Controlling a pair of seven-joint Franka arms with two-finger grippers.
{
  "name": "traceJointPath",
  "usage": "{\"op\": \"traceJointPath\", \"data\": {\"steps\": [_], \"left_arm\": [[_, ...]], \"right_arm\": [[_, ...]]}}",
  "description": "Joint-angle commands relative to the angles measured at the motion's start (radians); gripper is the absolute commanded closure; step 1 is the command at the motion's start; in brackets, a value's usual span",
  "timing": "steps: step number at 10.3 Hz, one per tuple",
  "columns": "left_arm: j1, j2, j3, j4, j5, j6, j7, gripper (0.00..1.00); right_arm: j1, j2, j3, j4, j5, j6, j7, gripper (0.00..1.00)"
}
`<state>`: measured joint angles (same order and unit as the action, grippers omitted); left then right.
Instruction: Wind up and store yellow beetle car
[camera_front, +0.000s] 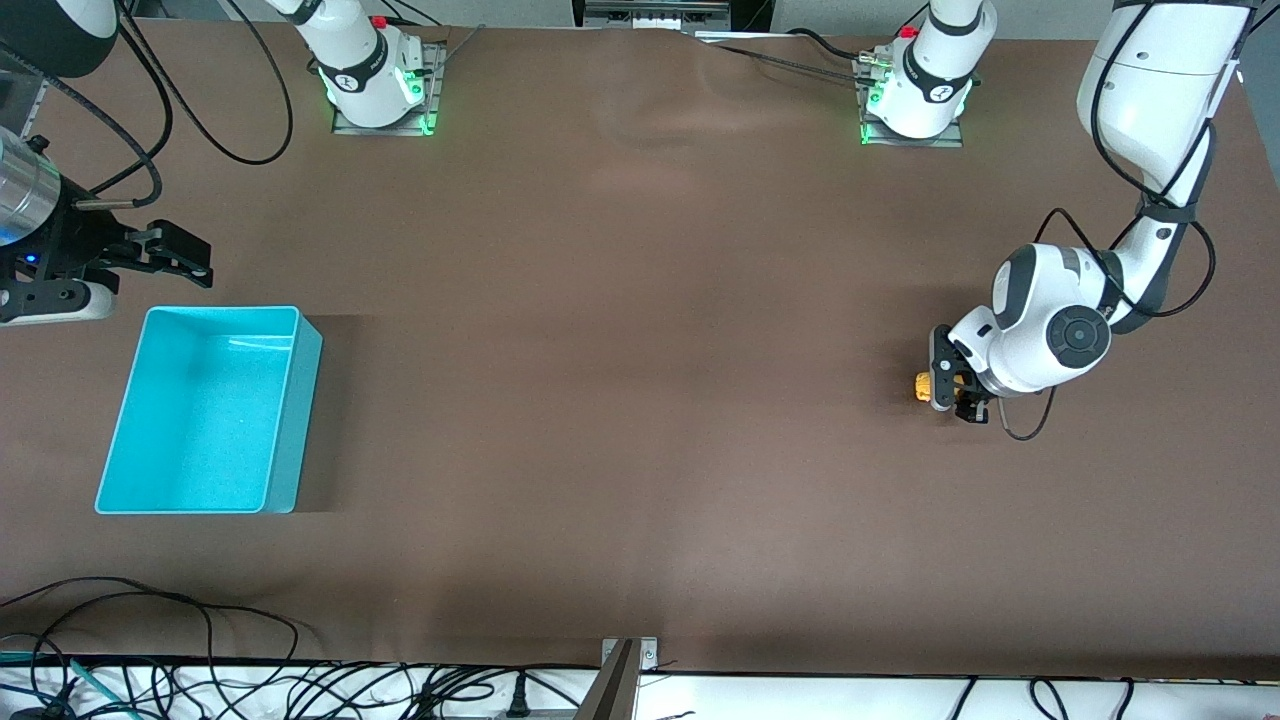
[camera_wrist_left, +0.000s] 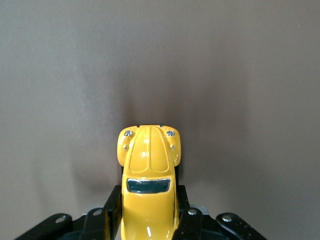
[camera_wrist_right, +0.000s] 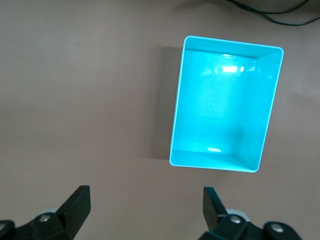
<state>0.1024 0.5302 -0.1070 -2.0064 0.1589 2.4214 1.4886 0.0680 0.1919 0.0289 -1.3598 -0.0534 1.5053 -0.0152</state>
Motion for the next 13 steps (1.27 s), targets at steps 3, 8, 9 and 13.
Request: {"op": "traceJointPath", "data": {"steps": [3,8,9,13], "left_arm": [[0.042,0.054,-0.007,0.017,0.036,0.013,-0.01,0.93],[0.128,0.079,-0.007,0.04,0.037,0.015,0.047,0.93],[0.163,0.08,-0.007,0.047,0.042,0.013,0.085,0.93],[0.282,0.171,-0.007,0.135,0.042,0.031,0.255,0.93]], "right_arm": [[0.004,0.003,0.005,0.015,0.004,-0.002,0.008,0.0],[0.004,0.003,0.005,0.015,0.003,-0.002,0.009,0.0],[0.004,0.003,0.005,0.015,0.004,-0.002,0.008,0.0],[0.006,0.003,0.005,0.015,0.003,-0.002,0.009,0.0]]}}
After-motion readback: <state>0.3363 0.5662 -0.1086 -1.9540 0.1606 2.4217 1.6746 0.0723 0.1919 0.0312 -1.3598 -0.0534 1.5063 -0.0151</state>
